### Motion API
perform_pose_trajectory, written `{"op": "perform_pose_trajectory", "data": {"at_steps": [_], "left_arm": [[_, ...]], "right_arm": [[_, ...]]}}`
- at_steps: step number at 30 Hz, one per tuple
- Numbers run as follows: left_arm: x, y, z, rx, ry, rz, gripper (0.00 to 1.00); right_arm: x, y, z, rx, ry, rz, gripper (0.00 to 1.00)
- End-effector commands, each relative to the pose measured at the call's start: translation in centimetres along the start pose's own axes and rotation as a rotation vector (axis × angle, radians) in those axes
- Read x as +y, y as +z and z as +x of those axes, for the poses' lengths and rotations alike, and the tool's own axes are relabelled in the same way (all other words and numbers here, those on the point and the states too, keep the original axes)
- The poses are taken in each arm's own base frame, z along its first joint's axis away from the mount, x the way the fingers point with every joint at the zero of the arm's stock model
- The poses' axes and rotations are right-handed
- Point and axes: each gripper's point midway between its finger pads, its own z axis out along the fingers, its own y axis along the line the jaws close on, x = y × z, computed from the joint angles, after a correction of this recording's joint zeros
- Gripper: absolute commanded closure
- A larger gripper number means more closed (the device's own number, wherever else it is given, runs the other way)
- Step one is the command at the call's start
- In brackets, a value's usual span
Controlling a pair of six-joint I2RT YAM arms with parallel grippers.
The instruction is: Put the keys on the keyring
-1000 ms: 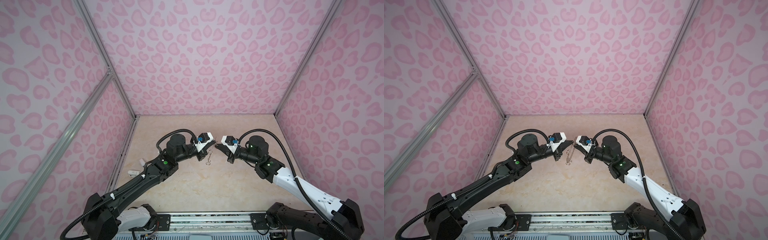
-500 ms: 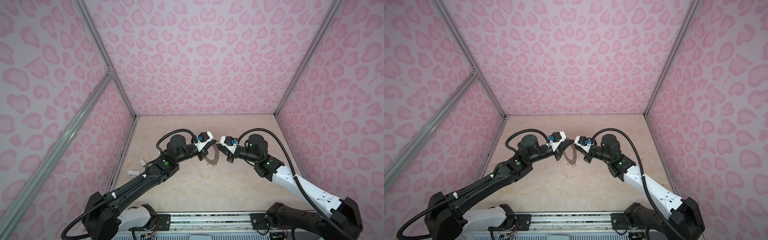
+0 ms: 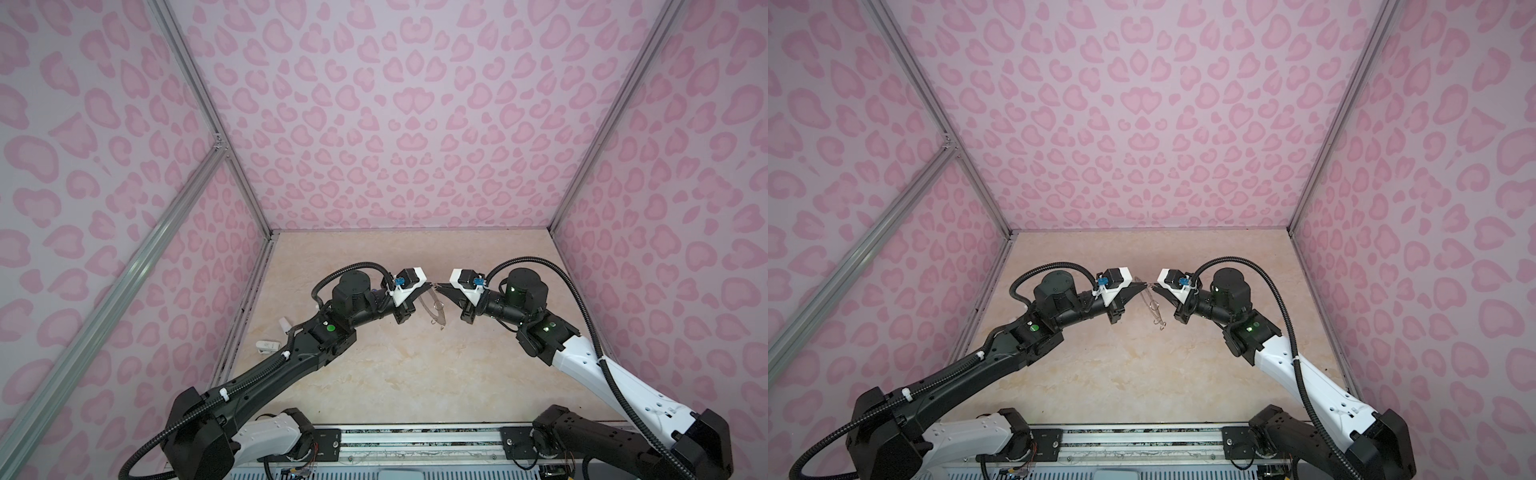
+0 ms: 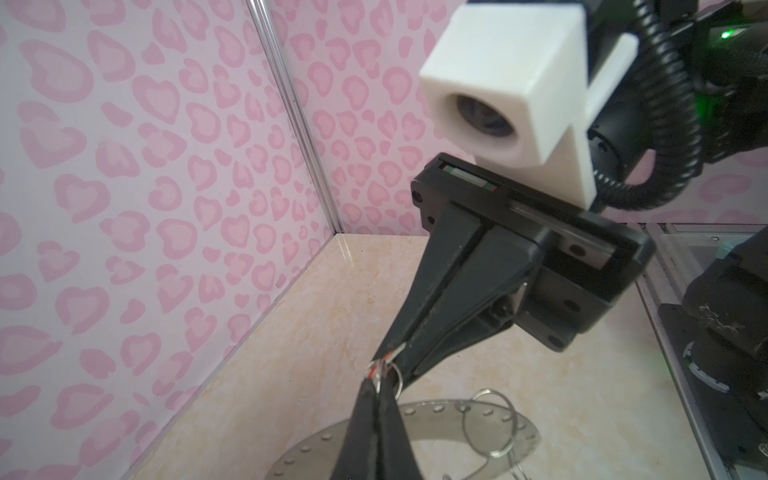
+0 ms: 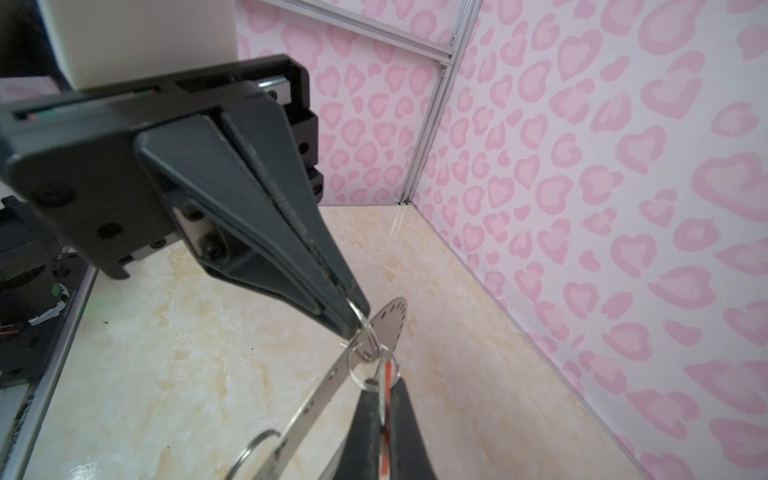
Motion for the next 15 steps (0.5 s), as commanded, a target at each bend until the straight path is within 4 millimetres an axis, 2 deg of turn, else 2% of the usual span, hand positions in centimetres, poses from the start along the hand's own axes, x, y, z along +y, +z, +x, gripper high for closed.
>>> {"op": "perform_pose_trajectory", "data": {"at_steps": [1,15], "left_arm": [[-0.44,0.13,-0.53,-0.012,0.035,0.022,0.97],[-0.23,0.11,0.43,0.026,0.044,-0.003,0.97]], "right_arm": [[0.21,-0.02,-0.14,-0.006,0.004,-0.011,1.00],[0.62,-0.52,-0.73,-0.022,-0.008,-0.023,1.00]]}}
